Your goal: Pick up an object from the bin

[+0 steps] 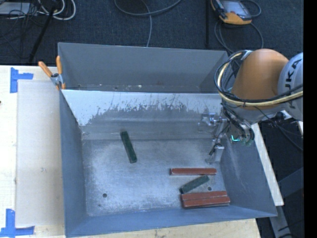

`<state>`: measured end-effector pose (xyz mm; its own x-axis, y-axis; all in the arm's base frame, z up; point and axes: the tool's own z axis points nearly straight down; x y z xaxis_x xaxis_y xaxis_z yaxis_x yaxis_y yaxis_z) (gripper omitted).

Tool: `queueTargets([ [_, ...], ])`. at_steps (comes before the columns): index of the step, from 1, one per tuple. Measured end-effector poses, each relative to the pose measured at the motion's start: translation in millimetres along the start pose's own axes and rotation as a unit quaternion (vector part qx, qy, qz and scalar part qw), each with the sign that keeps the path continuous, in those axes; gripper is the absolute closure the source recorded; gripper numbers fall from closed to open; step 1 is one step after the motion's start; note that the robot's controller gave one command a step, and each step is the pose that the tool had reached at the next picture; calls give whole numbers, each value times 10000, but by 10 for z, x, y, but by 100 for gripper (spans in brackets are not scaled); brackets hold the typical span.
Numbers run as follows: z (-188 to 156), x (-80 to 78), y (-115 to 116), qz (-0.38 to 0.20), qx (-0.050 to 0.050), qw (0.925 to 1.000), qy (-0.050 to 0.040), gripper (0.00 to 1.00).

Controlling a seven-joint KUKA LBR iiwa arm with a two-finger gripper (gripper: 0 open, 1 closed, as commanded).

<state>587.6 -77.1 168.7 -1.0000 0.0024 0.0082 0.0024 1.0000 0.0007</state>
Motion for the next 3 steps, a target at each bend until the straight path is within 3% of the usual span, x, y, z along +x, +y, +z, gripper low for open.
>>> queueTargets([
  [1, 794, 474, 177, -656, -6, 9978, 10, 0],
  [2, 1003, 613, 215, -938, 6, 9956, -17, 0],
  [3, 985, 597, 215, -950, 12, 9955, -46, 100],
])
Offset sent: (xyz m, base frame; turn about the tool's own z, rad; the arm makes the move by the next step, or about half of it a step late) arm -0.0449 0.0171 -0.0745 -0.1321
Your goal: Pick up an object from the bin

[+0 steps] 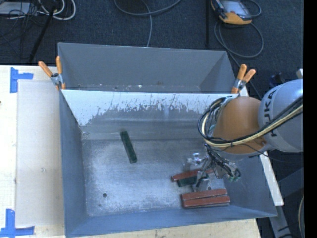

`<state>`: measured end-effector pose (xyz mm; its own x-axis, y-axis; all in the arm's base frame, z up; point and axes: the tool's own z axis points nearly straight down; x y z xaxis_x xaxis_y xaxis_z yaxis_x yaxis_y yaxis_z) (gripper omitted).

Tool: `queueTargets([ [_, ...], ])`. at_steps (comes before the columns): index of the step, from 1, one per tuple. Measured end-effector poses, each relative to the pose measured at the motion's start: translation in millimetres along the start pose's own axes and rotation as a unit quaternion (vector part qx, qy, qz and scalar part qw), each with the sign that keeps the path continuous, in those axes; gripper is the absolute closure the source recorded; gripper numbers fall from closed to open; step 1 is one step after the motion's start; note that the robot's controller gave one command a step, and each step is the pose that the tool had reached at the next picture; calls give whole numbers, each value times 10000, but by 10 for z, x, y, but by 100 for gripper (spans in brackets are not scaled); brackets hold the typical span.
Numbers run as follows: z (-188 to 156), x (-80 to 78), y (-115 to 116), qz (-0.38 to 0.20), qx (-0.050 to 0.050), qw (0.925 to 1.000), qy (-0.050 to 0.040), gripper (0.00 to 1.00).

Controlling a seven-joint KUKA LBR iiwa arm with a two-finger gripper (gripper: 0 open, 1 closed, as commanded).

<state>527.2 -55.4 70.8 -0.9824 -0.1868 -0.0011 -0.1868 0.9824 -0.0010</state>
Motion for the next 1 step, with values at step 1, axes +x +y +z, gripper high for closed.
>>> queueTargets([
  [1, -1556, 6, 323, -1224, 1, 9925, -28, 100],
])
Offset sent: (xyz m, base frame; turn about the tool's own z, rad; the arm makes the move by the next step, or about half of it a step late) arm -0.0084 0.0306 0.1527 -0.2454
